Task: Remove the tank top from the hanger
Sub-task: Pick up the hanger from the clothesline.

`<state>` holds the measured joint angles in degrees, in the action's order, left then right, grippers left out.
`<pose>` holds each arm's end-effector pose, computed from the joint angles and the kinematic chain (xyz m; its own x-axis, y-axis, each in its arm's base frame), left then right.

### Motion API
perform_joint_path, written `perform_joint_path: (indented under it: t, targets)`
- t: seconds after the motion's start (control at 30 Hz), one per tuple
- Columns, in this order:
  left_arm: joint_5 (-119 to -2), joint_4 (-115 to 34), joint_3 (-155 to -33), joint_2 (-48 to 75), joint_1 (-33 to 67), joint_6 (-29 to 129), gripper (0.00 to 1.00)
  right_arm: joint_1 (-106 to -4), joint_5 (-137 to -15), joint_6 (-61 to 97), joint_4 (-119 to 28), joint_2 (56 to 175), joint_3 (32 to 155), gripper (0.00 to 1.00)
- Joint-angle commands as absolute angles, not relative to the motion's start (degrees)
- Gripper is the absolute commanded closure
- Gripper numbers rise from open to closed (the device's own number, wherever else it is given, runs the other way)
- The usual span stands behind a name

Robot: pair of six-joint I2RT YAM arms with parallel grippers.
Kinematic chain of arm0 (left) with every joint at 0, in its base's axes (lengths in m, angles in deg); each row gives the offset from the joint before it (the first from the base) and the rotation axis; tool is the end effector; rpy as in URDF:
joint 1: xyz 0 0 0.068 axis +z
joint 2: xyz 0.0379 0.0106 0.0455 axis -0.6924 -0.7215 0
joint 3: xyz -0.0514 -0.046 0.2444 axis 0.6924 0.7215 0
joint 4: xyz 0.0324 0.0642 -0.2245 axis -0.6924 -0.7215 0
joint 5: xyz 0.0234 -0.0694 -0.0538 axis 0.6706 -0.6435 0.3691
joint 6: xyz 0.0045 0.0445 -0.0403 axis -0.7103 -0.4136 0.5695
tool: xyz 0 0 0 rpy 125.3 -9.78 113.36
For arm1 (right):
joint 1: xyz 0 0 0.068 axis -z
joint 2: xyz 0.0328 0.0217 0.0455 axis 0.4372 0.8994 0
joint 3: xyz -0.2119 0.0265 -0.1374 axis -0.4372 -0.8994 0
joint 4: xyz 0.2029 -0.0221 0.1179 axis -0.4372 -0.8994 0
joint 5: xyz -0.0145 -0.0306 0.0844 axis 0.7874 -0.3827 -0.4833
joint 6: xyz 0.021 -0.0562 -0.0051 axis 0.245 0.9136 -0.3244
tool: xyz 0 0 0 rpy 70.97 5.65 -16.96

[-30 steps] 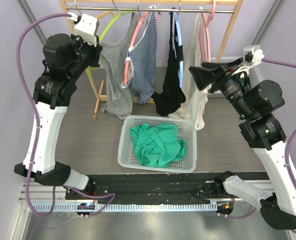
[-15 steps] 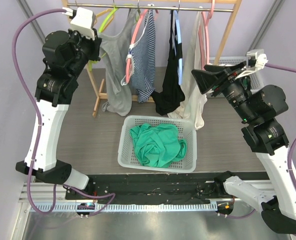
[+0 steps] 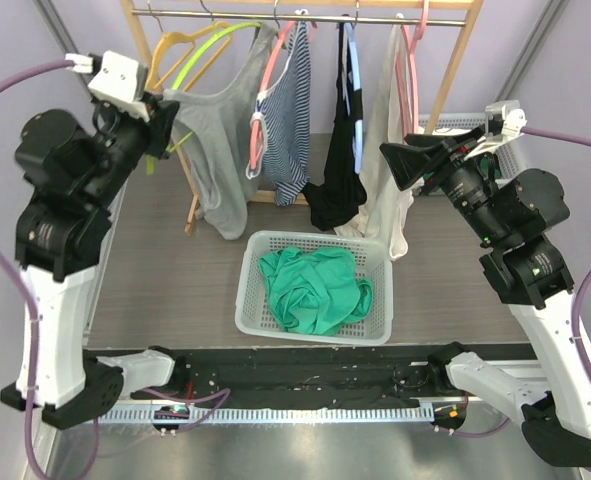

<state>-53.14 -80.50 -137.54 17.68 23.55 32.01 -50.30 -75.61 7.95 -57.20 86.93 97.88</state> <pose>0.1609 -0.0602 0.5529 0.1449 0.0688 -0.9870 0.3471 0.9306 0.1158 0.1365 0.0682 0.4906 0.0727 0.3477 -0.9348 -0.5674 0.7853 0.2480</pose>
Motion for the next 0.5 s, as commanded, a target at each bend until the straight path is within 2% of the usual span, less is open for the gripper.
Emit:
perform_joint_path:
  t: [0.0,0.23,0.47]
  targets:
    - [-59.1,-80.9,-137.2,22.1,23.7,29.5,1.00,-50.4,-75.0,8.1,-56.6,86.1,99.9,0.34]
    - [-57.0,-80.1,-142.0,25.7,23.6,30.0,1.00,-50.4,-75.7,7.7,-57.3,86.2,101.3,0.34]
    - [-56.6,-77.2,-164.2,20.0,24.1,35.5,1.00,-50.4,-75.9,8.0,-57.9,87.5,103.4,0.34]
